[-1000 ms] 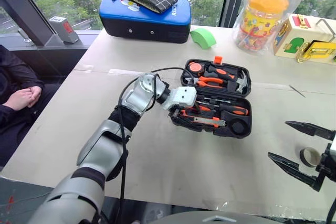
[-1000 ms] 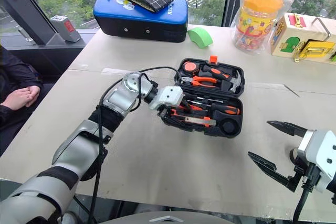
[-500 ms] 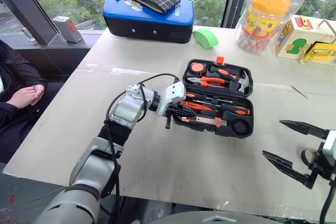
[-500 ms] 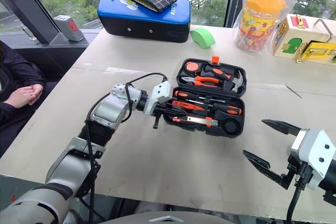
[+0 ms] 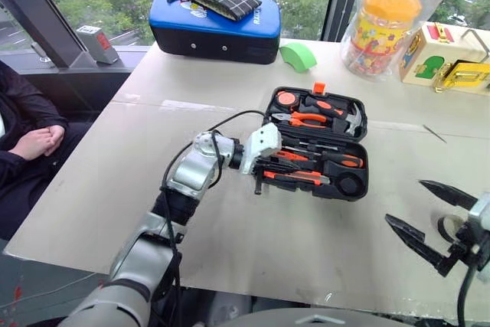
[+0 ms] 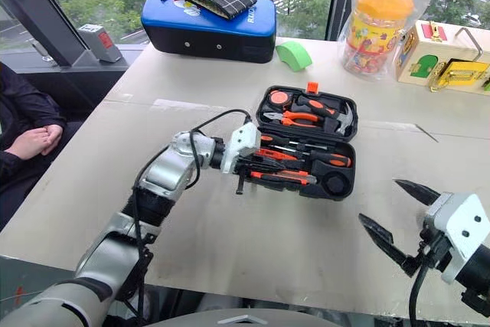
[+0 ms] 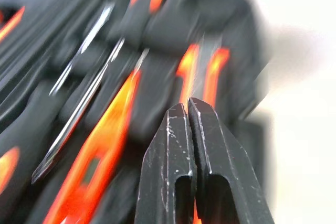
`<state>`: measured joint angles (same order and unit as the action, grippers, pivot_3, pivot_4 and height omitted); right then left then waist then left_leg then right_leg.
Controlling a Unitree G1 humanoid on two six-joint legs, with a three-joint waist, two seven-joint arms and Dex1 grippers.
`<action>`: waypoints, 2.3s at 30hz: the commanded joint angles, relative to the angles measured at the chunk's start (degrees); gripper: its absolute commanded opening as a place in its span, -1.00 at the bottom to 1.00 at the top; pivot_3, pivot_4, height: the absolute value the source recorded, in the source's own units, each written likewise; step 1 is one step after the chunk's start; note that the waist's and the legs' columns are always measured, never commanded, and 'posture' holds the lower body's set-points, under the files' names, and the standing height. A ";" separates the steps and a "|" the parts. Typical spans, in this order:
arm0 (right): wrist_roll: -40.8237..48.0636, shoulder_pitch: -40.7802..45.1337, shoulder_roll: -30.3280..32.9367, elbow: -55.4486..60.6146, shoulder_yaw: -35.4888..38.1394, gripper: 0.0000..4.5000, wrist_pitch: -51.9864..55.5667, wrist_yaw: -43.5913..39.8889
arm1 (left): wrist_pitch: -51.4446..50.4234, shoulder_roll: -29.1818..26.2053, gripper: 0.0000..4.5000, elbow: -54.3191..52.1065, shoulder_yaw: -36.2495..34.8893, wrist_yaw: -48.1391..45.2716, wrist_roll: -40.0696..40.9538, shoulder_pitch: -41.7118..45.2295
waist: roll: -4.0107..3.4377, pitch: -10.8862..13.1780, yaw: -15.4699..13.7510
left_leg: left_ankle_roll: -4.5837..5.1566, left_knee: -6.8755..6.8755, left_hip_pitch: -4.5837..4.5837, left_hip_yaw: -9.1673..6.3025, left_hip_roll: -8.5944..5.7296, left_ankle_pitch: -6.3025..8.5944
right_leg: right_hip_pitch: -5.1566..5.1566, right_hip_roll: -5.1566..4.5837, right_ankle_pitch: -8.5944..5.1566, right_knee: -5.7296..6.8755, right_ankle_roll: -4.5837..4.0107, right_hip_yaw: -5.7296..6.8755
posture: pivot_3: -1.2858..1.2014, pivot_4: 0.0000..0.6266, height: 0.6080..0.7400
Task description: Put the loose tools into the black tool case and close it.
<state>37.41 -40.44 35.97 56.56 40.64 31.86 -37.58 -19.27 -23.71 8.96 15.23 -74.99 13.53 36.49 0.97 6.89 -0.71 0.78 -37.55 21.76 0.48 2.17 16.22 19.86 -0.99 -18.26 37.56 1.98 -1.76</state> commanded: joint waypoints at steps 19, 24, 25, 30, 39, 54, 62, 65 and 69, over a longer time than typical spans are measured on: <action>-4.67 26.64 19.17 -27.41 -16.70 -0.54 47.47 11.80 | -14.15 -6.43 0.15 -26.82 -3.67 1.69 17.44 -4.21 | 0.09 0.00 0.04 | 0.03 0.10 -0.08 0.35 -0.06 0.01 | 0.07 0.17 -0.01 -0.19 0.02 -0.56 | 0.03 -0.52 1.00; -4.98 27.55 20.10 -27.31 -16.14 -0.98 45.23 9.91 | -13.45 -6.95 0.15 -26.86 -5.47 3.57 17.99 -5.69 | 0.33 0.02 0.08 | 0.05 0.05 -0.10 0.40 -0.07 0.03 | -0.03 0.06 0.06 -0.25 0.13 -0.59 | 0.03 -0.52 1.00; -3.88 27.96 20.54 -25.29 -14.45 -0.98 44.80 8.55 | -12.89 -6.63 0.15 -26.99 -6.56 4.87 18.16 -6.60 | 0.32 0.04 0.08 | 0.06 0.02 -0.10 0.42 -0.08 0.03 | -0.05 0.05 0.09 -0.26 0.18 -0.61 | 0.03 -0.52 1.00; 5.93 35.03 24.22 -11.67 -12.14 -0.98 45.42 0.70 | -10.70 -11.91 0.15 -28.88 -9.70 2.65 19.06 -12.52 | -0.07 0.20 0.96 | 0.07 0.02 -0.11 0.46 -0.05 0.03 | 0.00 0.08 0.16 -0.17 0.31 -0.69 | 0.03 -0.52 1.00; 1.36 68.68 19.71 -15.80 -50.05 -0.98 46.03 4.61 | -12.32 -18.79 0.15 -35.70 -18.53 4.84 24.44 -25.53 | 0.02 0.39 1.39 | 0.04 0.19 0.06 0.13 0.04 0.02 | 0.29 -0.15 0.14 -0.33 0.25 -0.56 | 0.03 -0.52 1.00; -7.45 72.90 22.67 -25.50 -66.25 -0.41 36.77 -8.25 | -14.23 -20.30 0.15 -41.90 -20.55 14.86 25.06 -29.42 | 0.00 0.34 1.36 | 0.11 0.21 0.13 0.08 -0.12 0.06 | 0.22 -0.58 0.17 -0.51 0.27 -0.31 | 0.03 -0.52 1.00; 4.53 72.74 23.22 -21.83 -49.19 0.21 40.72 -14.24 | -15.21 -17.79 0.15 -37.62 -19.71 18.44 25.61 -27.16 | -0.02 0.36 1.35 | 0.11 0.28 0.23 -0.10 -0.10 0.06 | 0.22 -0.61 0.17 -0.59 0.27 -0.01 | 0.03 -0.52 1.00; 4.05 71.68 22.04 -22.84 -47.80 0.21 41.18 -11.55 | -14.65 -17.12 0.15 -36.36 -18.93 18.71 24.93 -26.72 | -0.01 0.35 1.46 | 0.11 0.25 0.16 -0.08 -0.11 0.06 | 0.12 -0.65 0.17 -0.59 0.26 -0.01 | 0.03 -0.52 1.00; 2.78 71.41 19.67 -23.91 -47.91 0.21 41.38 -8.49 | -14.79 -16.94 0.15 -35.48 -19.12 18.93 25.14 -26.26 | -0.04 0.37 1.44 | 0.10 0.24 0.10 -0.09 -0.12 0.06 | 0.06 -0.67 0.18 -0.57 0.25 0.01 | 0.03 -0.52 1.00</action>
<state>40.81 30.44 55.80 32.57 -8.43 73.60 -47.32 -34.87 -40.34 -26.21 -3.70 -55.78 38.43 9.33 0.93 7.26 0.73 0.88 -37.31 21.86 0.40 2.05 16.28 19.93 -1.66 -18.08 36.99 2.24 -1.75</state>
